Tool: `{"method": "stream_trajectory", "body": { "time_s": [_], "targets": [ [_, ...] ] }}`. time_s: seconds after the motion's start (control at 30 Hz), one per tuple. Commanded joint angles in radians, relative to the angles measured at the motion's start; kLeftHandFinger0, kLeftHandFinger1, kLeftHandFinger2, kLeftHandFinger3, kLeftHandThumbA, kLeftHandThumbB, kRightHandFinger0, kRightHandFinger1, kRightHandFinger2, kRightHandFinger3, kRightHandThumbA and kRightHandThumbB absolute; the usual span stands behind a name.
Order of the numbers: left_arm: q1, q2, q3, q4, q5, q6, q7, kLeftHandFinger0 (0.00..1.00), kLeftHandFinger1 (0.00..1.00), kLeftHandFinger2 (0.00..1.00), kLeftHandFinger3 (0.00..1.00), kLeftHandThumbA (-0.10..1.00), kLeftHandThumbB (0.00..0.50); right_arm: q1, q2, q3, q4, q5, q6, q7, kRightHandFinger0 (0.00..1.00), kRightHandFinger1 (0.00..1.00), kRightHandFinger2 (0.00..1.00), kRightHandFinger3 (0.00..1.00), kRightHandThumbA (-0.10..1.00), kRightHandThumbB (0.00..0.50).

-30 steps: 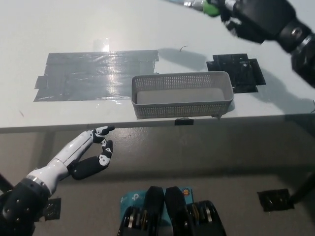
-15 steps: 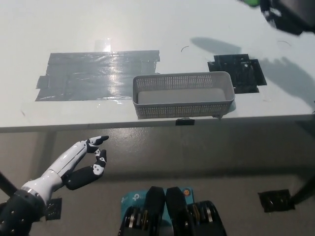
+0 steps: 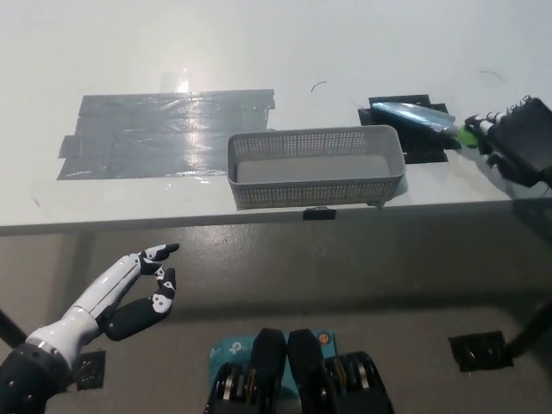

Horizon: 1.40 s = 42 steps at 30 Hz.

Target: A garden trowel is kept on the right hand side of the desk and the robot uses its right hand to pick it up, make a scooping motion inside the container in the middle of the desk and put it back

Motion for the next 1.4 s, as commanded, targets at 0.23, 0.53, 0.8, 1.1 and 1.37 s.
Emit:
{"method": "stream_trajectory", "body": {
  "time_s": [0.23, 0.53, 0.8, 1.1, 1.37],
  "targets": [
    [0.013, 0.006, 0.028, -0.049, 0.006, -0.019, 0.015, 1.00, 1.00, 1.00, 0.80, -0.03, 0.066, 0.002, -0.018, 0.040, 0.039, 0.008, 0.168, 0.105, 0.00, 0.02, 0.31, 0.32, -0.10, 0.124],
    [0.021, 0.011, 0.029, -0.036, 0.006, -0.049, 0.018, 1.00, 1.00, 1.00, 0.78, -0.04, 0.073, 0.031, -0.020, -0.069, -0.219, 0.139, 0.292, 0.556, 1.00, 1.00, 1.00, 1.00, 0.56, 0.430],
    [0.019, 0.014, 0.031, -0.043, 0.005, -0.037, 0.016, 1.00, 1.00, 1.00, 0.75, -0.03, 0.069, 0.034, -0.012, -0.181, -0.414, 0.313, 0.384, 0.890, 1.00, 1.00, 1.00, 1.00, 0.74, 0.500],
    [0.019, 0.015, 0.029, -0.062, 0.012, -0.003, 0.013, 1.00, 1.00, 1.00, 0.75, -0.06, 0.060, 0.040, -0.022, -0.257, -0.534, 0.393, 0.459, 1.048, 1.00, 1.00, 1.00, 1.00, 1.00, 0.500],
    [0.017, 0.024, 0.026, -0.061, 0.028, -0.014, 0.017, 1.00, 1.00, 1.00, 0.76, -0.05, 0.065, 0.028, -0.120, -0.297, -0.714, 0.451, 0.473, 1.217, 1.00, 1.00, 1.00, 1.00, 1.00, 0.500]
  ]
}}
